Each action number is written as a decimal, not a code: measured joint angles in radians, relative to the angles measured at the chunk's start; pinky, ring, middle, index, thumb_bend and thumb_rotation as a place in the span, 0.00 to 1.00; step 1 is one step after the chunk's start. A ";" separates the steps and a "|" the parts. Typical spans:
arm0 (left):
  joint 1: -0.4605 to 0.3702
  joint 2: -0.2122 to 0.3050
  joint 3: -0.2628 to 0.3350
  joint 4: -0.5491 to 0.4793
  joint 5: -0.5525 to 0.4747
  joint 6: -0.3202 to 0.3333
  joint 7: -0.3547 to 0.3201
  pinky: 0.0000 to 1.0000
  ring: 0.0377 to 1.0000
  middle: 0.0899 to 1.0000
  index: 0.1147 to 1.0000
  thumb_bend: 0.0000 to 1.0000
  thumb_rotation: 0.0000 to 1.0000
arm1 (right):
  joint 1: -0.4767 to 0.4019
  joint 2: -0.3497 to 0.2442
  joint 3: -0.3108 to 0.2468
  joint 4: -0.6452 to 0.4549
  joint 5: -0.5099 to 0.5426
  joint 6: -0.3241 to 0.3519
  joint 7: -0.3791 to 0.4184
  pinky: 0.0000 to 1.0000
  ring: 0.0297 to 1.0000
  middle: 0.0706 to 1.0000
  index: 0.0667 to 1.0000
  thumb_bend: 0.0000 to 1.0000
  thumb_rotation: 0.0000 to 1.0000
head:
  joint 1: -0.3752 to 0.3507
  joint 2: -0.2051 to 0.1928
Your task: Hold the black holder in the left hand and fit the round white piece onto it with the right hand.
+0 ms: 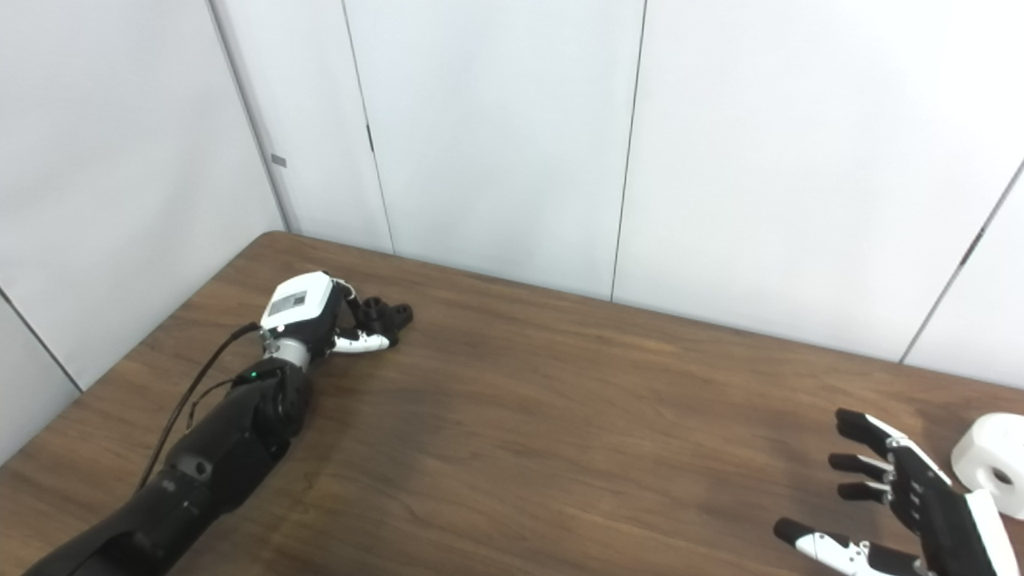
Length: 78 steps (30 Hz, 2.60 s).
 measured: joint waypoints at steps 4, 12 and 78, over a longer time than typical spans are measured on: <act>0.034 -0.003 0.013 -0.010 -0.012 -0.065 0.044 0.96 0.93 0.82 0.41 0.53 0.06 | -0.004 0.003 0.002 0.009 -0.003 -0.001 0.000 0.63 0.72 0.81 0.79 0.65 0.00 | -0.018 -0.002; 0.114 -0.033 -0.021 -0.123 -0.041 -0.202 0.052 0.94 0.95 0.86 0.42 0.52 0.05 | -0.011 0.032 0.005 0.045 0.003 -0.029 -0.001 0.63 0.71 0.80 0.80 0.65 0.00 | -0.080 0.003; -0.003 -0.140 -0.387 -0.113 0.018 -0.696 -0.066 0.87 0.88 0.82 0.42 0.52 0.05 | -0.222 -0.180 -0.113 0.053 -0.140 -0.057 -0.013 0.56 0.68 0.78 0.76 0.79 0.15 | -0.817 -0.081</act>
